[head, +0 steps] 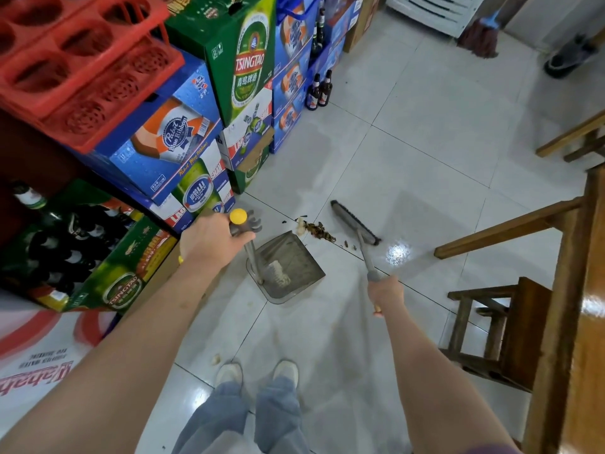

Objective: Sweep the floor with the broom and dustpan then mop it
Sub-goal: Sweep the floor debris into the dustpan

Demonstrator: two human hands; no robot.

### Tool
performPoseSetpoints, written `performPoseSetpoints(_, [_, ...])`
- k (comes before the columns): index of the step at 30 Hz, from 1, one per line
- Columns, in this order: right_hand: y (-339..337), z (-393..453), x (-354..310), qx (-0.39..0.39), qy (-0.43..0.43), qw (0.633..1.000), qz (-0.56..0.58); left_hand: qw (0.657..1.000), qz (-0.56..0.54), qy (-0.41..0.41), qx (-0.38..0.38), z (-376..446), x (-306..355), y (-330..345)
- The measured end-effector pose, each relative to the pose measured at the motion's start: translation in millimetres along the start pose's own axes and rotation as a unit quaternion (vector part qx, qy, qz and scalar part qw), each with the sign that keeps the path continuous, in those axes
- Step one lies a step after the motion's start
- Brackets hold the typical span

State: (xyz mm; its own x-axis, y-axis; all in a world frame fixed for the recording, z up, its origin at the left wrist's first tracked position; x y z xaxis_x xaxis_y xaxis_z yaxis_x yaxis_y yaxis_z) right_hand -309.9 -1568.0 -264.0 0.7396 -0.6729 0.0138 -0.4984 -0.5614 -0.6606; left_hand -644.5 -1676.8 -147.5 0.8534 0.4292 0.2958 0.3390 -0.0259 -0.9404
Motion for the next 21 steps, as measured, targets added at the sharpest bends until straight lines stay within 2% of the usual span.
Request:
performPoseSetpoints(11, [50.5, -8.5, 57.7, -0.024, -0.010, 0.999, -0.043, 1.000, 0.004, -0.007, -0.013, 1.4, -1.3, -4.2])
performPoseSetpoints(21, [9.2, 17.9, 0.3, -0.007, -0.013, 0.999, -0.042, 1.000, 0.004, -0.006, -0.005, 5.0, -0.8, -1.6])
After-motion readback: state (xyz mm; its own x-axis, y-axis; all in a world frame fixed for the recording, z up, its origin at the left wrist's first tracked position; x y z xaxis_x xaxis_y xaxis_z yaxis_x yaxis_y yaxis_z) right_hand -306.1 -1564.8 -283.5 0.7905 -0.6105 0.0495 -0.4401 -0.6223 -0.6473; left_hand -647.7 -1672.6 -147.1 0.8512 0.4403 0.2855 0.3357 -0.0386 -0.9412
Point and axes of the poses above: each hand's wrist, its own z-axis towards the middle knuckle, its own y-axis out of the palm, x = y × z, the point moved 4 cm from there along z, towards the middle knuckle, and after that the axes turned 15 degrees about y, right-handed, at the moved point
